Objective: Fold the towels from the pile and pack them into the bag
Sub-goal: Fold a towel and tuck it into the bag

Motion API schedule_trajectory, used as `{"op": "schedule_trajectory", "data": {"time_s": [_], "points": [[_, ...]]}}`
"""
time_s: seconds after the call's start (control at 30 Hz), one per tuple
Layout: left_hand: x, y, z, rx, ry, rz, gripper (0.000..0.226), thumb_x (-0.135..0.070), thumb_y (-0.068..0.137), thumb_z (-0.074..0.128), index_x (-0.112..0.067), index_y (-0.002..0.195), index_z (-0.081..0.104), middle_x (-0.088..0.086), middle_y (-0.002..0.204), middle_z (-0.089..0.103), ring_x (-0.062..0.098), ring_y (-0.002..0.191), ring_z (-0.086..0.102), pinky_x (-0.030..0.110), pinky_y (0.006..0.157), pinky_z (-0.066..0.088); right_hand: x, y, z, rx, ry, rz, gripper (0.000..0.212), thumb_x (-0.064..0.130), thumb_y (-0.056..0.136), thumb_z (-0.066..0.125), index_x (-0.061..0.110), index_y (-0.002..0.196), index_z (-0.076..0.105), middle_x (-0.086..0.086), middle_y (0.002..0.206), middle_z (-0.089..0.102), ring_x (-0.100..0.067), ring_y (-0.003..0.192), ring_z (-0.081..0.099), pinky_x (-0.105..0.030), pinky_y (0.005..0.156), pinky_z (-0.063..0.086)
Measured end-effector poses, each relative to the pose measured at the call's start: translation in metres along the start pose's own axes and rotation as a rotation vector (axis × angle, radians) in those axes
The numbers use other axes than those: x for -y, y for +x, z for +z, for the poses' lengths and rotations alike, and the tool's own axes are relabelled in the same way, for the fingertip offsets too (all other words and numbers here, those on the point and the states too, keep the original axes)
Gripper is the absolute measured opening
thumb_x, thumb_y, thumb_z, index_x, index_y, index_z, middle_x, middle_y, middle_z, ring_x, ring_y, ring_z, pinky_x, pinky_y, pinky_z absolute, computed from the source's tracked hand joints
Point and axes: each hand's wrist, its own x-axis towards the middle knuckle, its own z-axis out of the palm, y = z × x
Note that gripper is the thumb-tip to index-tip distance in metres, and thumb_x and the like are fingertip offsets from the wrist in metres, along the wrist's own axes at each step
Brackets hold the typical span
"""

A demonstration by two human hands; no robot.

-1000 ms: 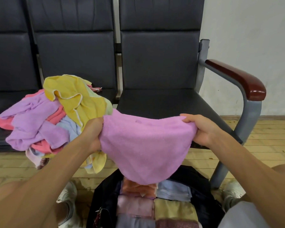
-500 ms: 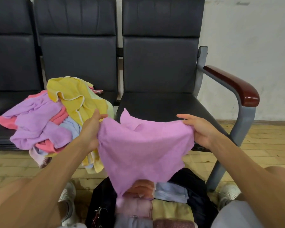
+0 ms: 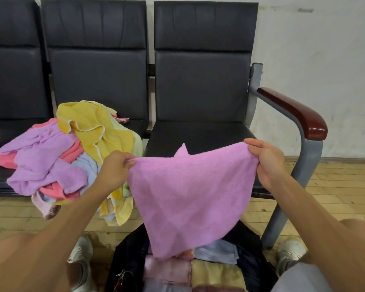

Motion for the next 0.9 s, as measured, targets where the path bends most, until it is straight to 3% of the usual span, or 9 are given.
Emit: {"op": "schedule_trajectory", "data": {"time_s": [0.07,0.17,0.27,0.43,0.6,0.77,0.9], "points": [[0.000,0.002,0.001,-0.040,0.022,0.010,0.019,-0.008,0.098,0.050,-0.001,0.099,0.068,0.007,0.084,0.060,0.022,0.082,0.053,0.024,0.064,0.030,-0.002,0.002,-0.001,-0.007,-0.046,-0.041,0.021,0.008,0.096,0.056,0.020,0.105,0.070,0.011,0.102,0.064,-0.011,0.097,0.059,-0.023,0.079,0.048],[0.003,0.003,0.003,-0.070,-0.094,-0.016,0.019,-0.015,0.102,0.042,-0.011,0.094,0.058,0.000,0.079,0.057,0.020,0.078,0.052,0.030,0.066,0.038,-0.004,0.005,-0.002,0.001,-0.096,-0.080,0.023,0.006,0.093,0.060,0.019,0.109,0.070,0.014,0.102,0.061,-0.010,0.098,0.056,-0.029,0.089,0.048],[0.008,0.002,0.001,-0.064,-0.209,-0.024,0.021,-0.019,0.103,0.041,-0.013,0.091,0.058,-0.002,0.080,0.058,0.017,0.077,0.053,0.030,0.067,0.042,-0.004,0.006,-0.001,-0.017,-0.109,-0.089,0.024,0.006,0.091,0.063,0.020,0.109,0.070,0.015,0.102,0.059,-0.012,0.102,0.055,-0.029,0.089,0.047],[0.005,0.002,-0.007,-0.126,-0.595,-0.146,0.010,-0.020,0.096,0.058,-0.023,0.092,0.065,-0.005,0.100,0.065,0.013,0.089,0.057,0.027,0.068,0.045,-0.002,0.006,-0.002,-0.051,-0.112,-0.069,0.028,0.003,0.089,0.065,0.018,0.113,0.070,0.012,0.102,0.058,-0.016,0.103,0.053,-0.025,0.084,0.047],[0.004,0.005,-0.014,-0.148,-0.856,-0.290,0.008,-0.018,0.092,0.063,-0.017,0.097,0.068,0.000,0.114,0.065,0.020,0.113,0.057,0.034,0.091,0.049,0.000,0.009,-0.008,-0.036,-0.138,-0.056,0.030,-0.002,0.085,0.067,0.020,0.105,0.072,0.002,0.117,0.059,-0.019,0.111,0.051,-0.033,0.097,0.047],[0.004,0.001,-0.019,-0.062,-0.785,-0.222,0.024,-0.015,0.090,0.065,-0.009,0.113,0.068,0.004,0.117,0.066,0.019,0.113,0.060,0.032,0.094,0.049,0.003,0.010,-0.016,0.028,-0.278,-0.091,0.037,-0.003,0.083,0.068,0.015,0.115,0.071,0.002,0.120,0.059,-0.018,0.111,0.051,-0.031,0.096,0.044],[0.003,-0.003,-0.020,-0.004,-0.511,-0.110,0.030,-0.006,0.082,0.073,-0.014,0.111,0.071,0.000,0.103,0.067,0.014,0.101,0.060,0.027,0.091,0.048,0.002,0.008,-0.021,-0.013,-0.619,-0.272,0.037,0.001,0.084,0.071,0.010,0.119,0.069,-0.008,0.121,0.065,-0.021,0.106,0.058,-0.034,0.096,0.047]]}}
